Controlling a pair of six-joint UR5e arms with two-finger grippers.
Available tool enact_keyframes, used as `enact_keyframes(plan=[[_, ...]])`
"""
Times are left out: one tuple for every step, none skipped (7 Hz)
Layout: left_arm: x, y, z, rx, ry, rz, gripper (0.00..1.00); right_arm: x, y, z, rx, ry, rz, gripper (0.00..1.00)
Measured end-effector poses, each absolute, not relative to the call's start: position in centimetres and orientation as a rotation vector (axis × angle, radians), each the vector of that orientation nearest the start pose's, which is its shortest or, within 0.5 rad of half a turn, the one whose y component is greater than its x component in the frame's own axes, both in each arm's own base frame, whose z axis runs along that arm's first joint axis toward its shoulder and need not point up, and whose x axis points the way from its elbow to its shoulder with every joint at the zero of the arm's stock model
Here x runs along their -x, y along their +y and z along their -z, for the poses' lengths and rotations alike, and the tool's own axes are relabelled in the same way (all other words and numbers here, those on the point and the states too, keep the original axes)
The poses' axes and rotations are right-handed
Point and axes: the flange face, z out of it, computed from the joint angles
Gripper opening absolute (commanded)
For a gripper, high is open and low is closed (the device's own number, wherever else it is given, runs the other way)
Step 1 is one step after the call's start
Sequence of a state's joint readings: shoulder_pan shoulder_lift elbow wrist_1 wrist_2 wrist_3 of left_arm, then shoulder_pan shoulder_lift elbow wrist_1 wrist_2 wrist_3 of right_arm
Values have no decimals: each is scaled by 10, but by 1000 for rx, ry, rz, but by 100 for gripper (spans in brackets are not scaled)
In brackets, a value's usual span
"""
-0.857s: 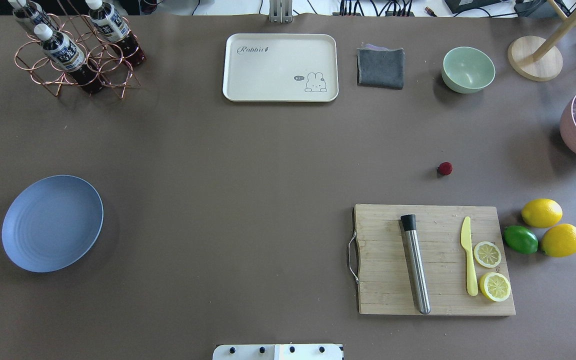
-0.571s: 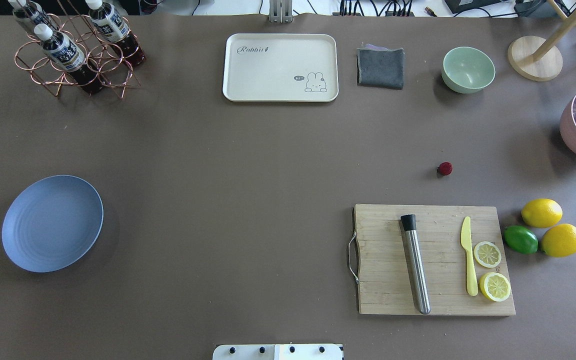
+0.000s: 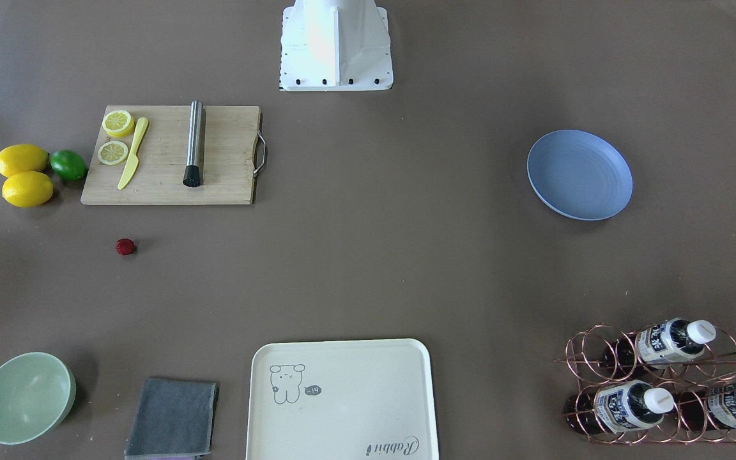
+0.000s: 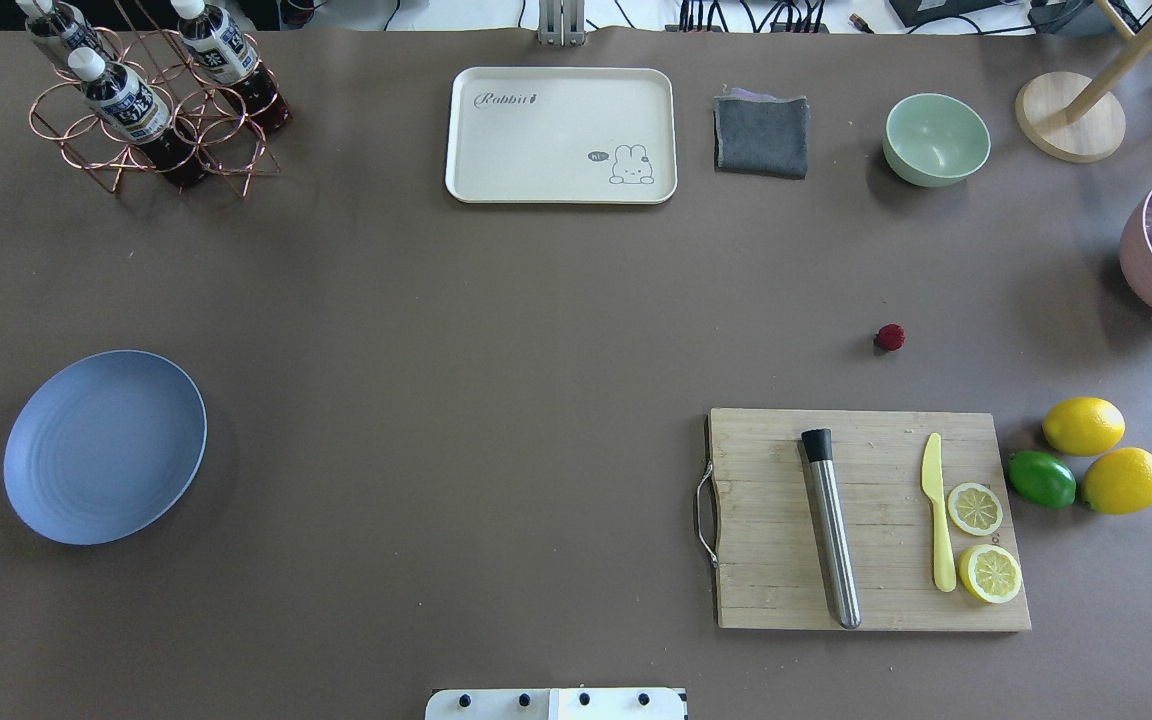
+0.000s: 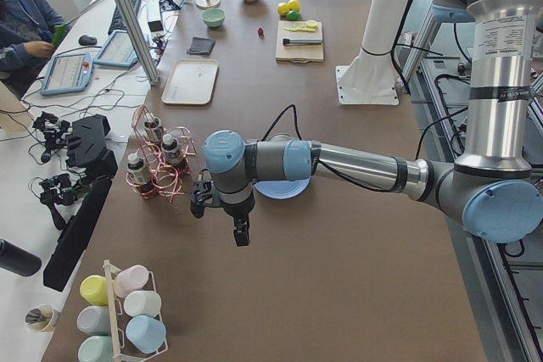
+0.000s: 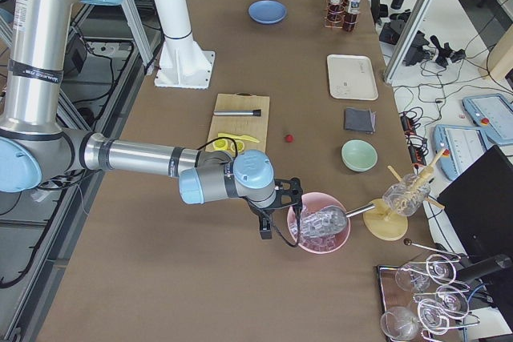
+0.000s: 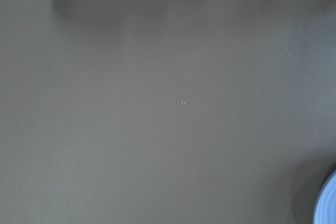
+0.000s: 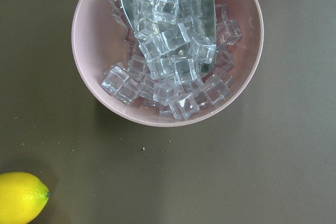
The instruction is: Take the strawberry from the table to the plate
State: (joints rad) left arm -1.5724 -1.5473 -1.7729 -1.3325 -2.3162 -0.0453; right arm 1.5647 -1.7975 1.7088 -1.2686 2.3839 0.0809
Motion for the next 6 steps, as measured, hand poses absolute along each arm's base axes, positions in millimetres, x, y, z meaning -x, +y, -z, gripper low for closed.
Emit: enact_keyframes(plan=[[65, -471, -597, 74, 742, 62, 99, -59, -408, -657, -167, -817, 17, 100], [63, -472, -596, 73, 742, 57, 99, -59, -408, -657, -168, -817, 18, 100], [62, -474, -593, 69, 743, 53, 99, -59, -408, -657, -168, -817, 18, 100], [61, -475, -591, 64, 743, 50, 99, -59, -407, -657, -168, -816, 18, 100], [61, -476, -589, 62, 744, 49, 99, -59, -407, -657, -168, -816, 18, 100], [61, -476, -589, 61, 744, 48, 99, -58, -407, -656, -168, -817, 18, 100]])
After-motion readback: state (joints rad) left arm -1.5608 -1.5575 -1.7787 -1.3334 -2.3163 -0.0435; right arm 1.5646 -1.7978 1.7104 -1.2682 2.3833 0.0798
